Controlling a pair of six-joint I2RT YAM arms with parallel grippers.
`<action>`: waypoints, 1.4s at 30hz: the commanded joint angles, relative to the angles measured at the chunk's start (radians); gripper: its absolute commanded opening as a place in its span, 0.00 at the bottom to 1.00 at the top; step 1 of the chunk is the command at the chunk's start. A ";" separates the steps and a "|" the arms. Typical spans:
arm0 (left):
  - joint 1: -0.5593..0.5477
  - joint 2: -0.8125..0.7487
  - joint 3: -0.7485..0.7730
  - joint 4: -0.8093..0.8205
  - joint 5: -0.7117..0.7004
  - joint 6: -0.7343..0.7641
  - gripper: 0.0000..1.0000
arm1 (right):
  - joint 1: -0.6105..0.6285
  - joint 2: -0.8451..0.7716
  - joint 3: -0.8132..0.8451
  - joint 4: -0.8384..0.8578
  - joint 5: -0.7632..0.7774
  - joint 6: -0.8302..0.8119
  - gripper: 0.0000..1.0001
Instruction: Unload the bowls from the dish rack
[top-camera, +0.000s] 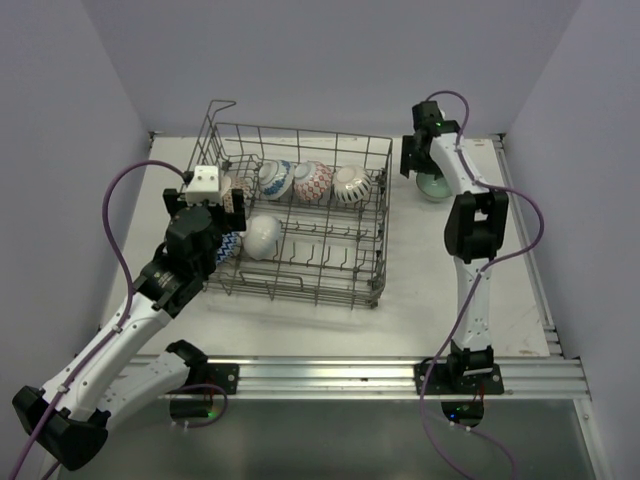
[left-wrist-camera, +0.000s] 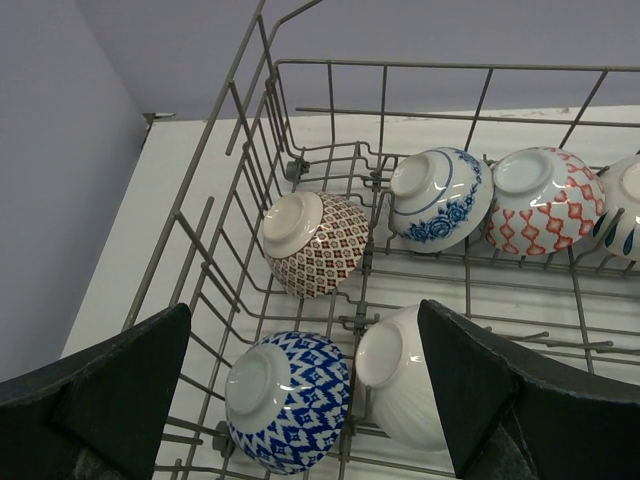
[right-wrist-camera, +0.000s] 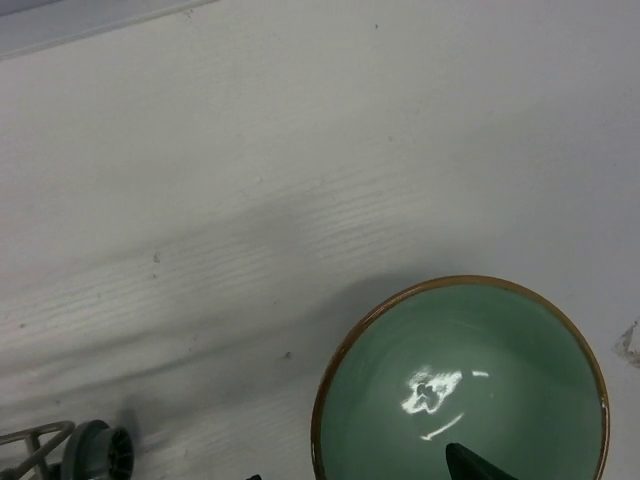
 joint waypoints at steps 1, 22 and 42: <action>-0.005 0.000 0.001 0.024 0.024 -0.011 1.00 | -0.003 -0.160 0.063 -0.026 -0.044 0.024 0.79; -0.002 0.031 0.139 -0.022 -0.098 0.035 1.00 | 0.238 -0.983 -0.898 0.458 -0.313 0.219 0.82; 0.436 0.278 0.199 -0.180 0.210 -0.108 1.00 | 0.243 -0.992 -1.181 0.558 -0.408 0.182 0.00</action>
